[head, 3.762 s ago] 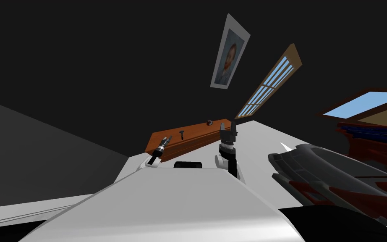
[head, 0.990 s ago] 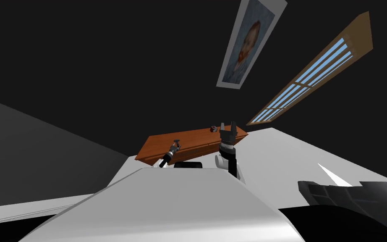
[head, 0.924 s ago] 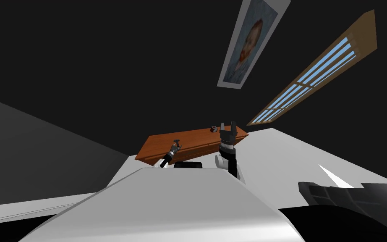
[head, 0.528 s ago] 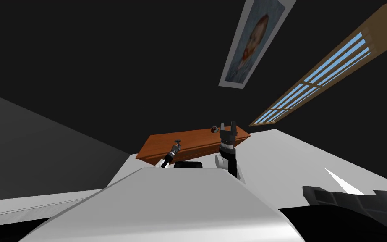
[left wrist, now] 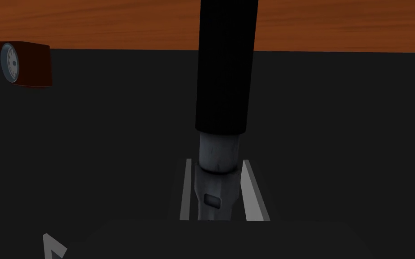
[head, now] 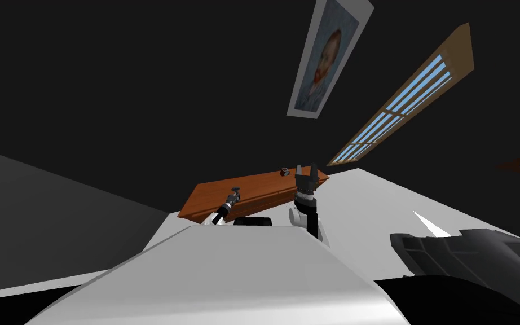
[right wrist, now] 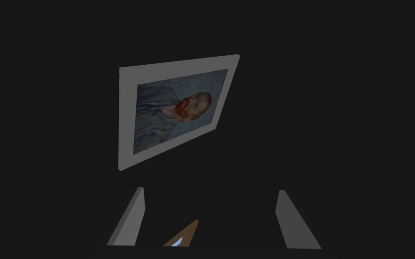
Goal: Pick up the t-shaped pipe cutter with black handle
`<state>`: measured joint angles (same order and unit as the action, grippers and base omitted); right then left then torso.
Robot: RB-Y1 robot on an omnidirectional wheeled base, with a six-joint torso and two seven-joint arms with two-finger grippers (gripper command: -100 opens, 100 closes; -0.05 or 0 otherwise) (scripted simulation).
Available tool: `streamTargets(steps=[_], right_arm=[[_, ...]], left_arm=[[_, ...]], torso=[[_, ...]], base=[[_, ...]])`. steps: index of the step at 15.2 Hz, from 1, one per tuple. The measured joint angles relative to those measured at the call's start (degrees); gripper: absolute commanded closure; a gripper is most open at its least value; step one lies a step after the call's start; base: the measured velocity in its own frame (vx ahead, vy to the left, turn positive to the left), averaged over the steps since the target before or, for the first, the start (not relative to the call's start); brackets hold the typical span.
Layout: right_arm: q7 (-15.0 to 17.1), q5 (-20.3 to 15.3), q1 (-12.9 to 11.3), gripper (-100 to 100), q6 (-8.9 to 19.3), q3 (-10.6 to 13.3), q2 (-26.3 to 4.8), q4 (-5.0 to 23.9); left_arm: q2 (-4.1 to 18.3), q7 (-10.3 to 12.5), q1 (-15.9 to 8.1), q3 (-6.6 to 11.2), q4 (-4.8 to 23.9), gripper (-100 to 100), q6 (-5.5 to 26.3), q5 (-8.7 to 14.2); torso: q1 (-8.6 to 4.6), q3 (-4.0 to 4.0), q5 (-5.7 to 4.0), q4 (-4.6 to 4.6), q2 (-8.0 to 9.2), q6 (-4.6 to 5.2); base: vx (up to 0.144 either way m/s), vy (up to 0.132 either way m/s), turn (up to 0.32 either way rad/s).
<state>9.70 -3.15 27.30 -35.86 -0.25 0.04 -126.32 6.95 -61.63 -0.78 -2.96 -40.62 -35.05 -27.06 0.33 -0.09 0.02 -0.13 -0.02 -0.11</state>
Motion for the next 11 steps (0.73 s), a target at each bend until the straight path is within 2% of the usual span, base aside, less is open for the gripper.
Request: streamTargets(steps=[1, 4, 5, 8, 11], right_arm=[[0.0, 0.0, 0.0, 0, 0.0, 0.0, 0.0, 0.0], [0.0, 0.0, 0.0, 0, 0.0, 0.0, 0.0, 0.0], [0.0, 0.0, 0.0, 0, 0.0, 0.0, 0.0, 0.0], [0.0, 0.0, 0.0, 0, 0.0, 0.0, 0.0, 0.0], [0.0, 0.0, 0.0, 0, 0.0, 0.0, 0.0, 0.0]], left_arm=[[1.1, 0.5, 0.1, -0.24, 0.1, 100, -0.2, 0.9], [3.6, 0.6, -2.2, -0.01, 3.8, 100, -1.2, 4.1], [4.6, 0.5, -3.5, 0.22, 6.0, 100, -2.0, 5.4], [7.3, 1.2, -3.7, -0.14, 6.9, 100, -2.7, 8.4], [9.0, 1.3, -5.0, 0.01, 9.5, 100, -3.8, 10.4]], torso=[[-0.05, -0.04, -0.01, -0.04, -0.04, -0.05], [-0.13, -0.07, 0.00, -0.10, -0.04, -0.03], [-0.20, -0.07, -0.02, -0.09, -0.05, 0.00], [-0.20, -0.04, -0.06, -0.08, 0.00, -0.05], [-0.11, -0.10, -0.07, -0.07, -0.14, -0.07]], base=[[-0.092, -0.098, -0.181], [-0.088, -0.092, -0.168], [-0.087, -0.102, -0.181], [-0.080, -0.073, -0.130], [-0.045, -0.049, -0.095]])
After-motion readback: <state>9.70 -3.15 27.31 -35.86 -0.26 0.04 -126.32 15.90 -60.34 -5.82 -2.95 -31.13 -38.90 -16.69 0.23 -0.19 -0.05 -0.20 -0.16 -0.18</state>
